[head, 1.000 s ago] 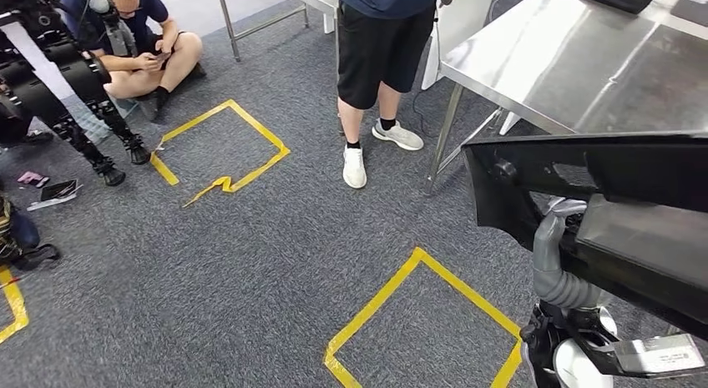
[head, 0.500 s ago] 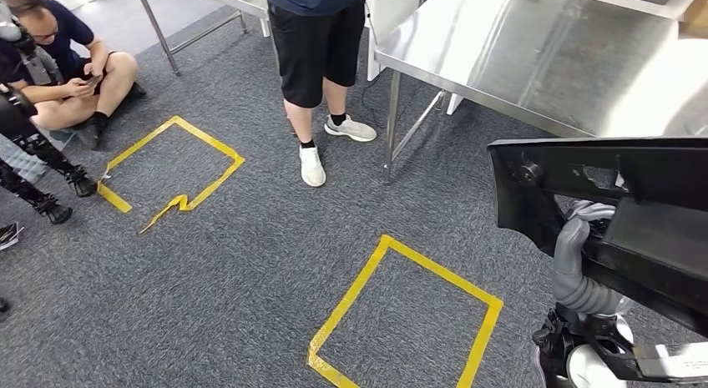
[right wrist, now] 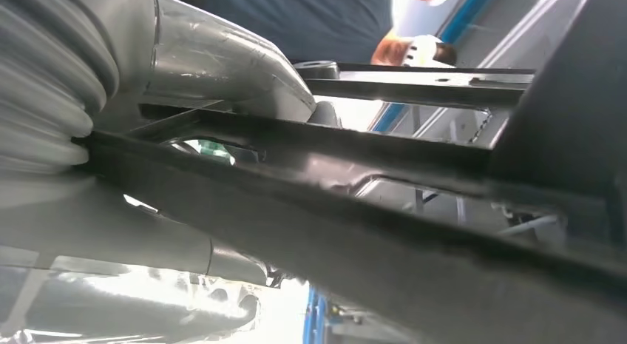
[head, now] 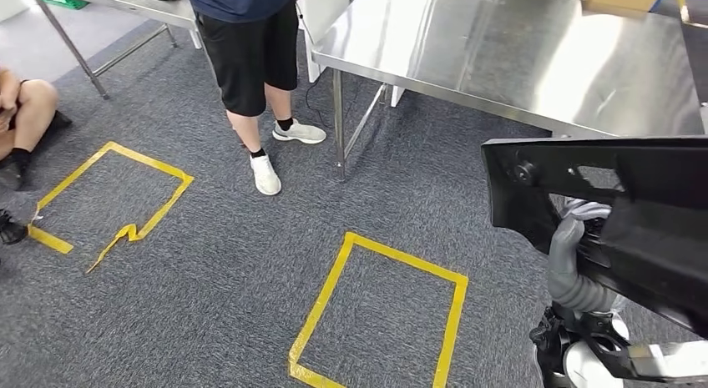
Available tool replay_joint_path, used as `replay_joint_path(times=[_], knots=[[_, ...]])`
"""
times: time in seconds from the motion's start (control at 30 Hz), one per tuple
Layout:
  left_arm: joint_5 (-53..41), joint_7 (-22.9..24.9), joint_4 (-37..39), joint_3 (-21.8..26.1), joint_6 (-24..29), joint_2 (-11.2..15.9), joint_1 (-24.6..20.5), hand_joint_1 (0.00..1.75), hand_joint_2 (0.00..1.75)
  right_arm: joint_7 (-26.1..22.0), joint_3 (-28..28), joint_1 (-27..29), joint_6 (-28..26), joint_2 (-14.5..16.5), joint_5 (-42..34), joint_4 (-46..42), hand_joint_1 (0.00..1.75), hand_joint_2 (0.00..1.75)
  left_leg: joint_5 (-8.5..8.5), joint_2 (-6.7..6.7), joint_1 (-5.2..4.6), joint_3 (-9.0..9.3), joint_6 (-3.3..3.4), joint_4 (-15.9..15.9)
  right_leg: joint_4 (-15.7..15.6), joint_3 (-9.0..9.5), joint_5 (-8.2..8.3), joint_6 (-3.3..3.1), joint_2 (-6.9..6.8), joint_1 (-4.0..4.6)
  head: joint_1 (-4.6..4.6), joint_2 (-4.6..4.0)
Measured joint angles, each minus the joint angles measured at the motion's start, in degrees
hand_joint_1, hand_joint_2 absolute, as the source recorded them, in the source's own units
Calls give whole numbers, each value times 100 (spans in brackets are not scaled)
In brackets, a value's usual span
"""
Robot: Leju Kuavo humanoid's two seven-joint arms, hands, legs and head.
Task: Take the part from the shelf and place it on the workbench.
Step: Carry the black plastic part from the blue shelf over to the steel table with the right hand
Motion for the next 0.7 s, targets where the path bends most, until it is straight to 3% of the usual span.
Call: replay_joint_path(times=[0.07, 0.13, 0.2, 0.23, 0.27, 0.3, 0.37, 0.43, 0.5, 0.57, 0.63, 0.7], knots=[[2, 5, 0, 1, 4, -10, 1, 0, 175, 23, 13, -46, 5, 1, 9, 8, 175, 175, 45, 164, 3, 35, 82, -47, 232, -155, -103, 11, -245, 23, 30, 0], [2, 2, 1, 1, 7, -16, 9, 0, 175, 40, 29, -116, 6, -2, 7, 27, 175, 175, 57, 341, -10, 36, 125, -63, 945, -510, -408, -31, -561, 42, 71, 0], [1, -7, 2, 1, 7, -14, 19, 0, 175, 49, 39, -139, 4, -16, -5, 60, 175, 175, 49, 520, -22, 30, 137, -62, 1652, -844, -644, -25, -637, 34, 92, 0], [-1, -11, 1, 1, 7, -13, 20, 0, 175, 52, 39, -137, 3, -27, -14, 78, 175, 175, 43, 598, -22, 32, 137, -61, 1721, -864, -638, 9, -650, 29, 97, 0], [-3, -17, 1, 0, 7, -12, 21, 0, 175, 55, 40, -136, -1, -39, -21, 94, 175, 175, 35, 669, -18, 40, 130, -61, 1536, -755, -548, 59, -676, 23, 102, 0], [-7, -23, 0, 0, 8, -12, 20, 0, 175, 58, 42, -137, -5, -53, -28, 105, 175, 175, 23, 733, -15, 54, 114, -59, 1137, -533, -400, 111, -757, 18, 103, 0], [-17, -37, 0, -2, 13, -7, 20, 0, 175, 58, 48, -145, -30, -75, -52, 119, 175, 175, -17, 841, -46, 86, 56, -50, 311, -73, -165, 141, -1012, 37, 116, 0], [-33, -46, 0, -2, 22, 2, 21, 0, 175, 48, 52, -145, -74, -90, -72, 132, 175, 175, -46, 926, -92, 114, 3, -55, 19, 93, -105, 71, -1106, 69, 112, 0], [-44, -61, 0, -4, 32, 8, 19, 0, 175, 39, 53, -133, -165, -105, -41, 148, 175, 175, -65, 986, -83, 142, -42, -67, 21, 90, -88, -10, -990, 51, 97, 0], [-46, -85, 0, -6, 47, 14, 16, 0, 175, 40, 57, -139, -246, -118, 4, 161, 175, 175, -226, 829, -52, 73, -91, 134, 7, 95, -80, -100, -914, 8, 86, 0], [-43, -112, 0, -6, 62, 17, 14, 0, 175, 40, 70, -150, -263, -127, 13, 176, 175, 175, -588, 555, -41, -247, -117, 795, 2, 96, -83, -175, -861, 2, 67, 0], [-41, -128, 0, -7, 75, 22, 18, 0, 175, 41, 81, -150, -261, -132, 11, 203, 175, 175, -833, 446, -41, -620, -118, 1480, 4, 96, -84, -210, -809, 25, 57, 0]])
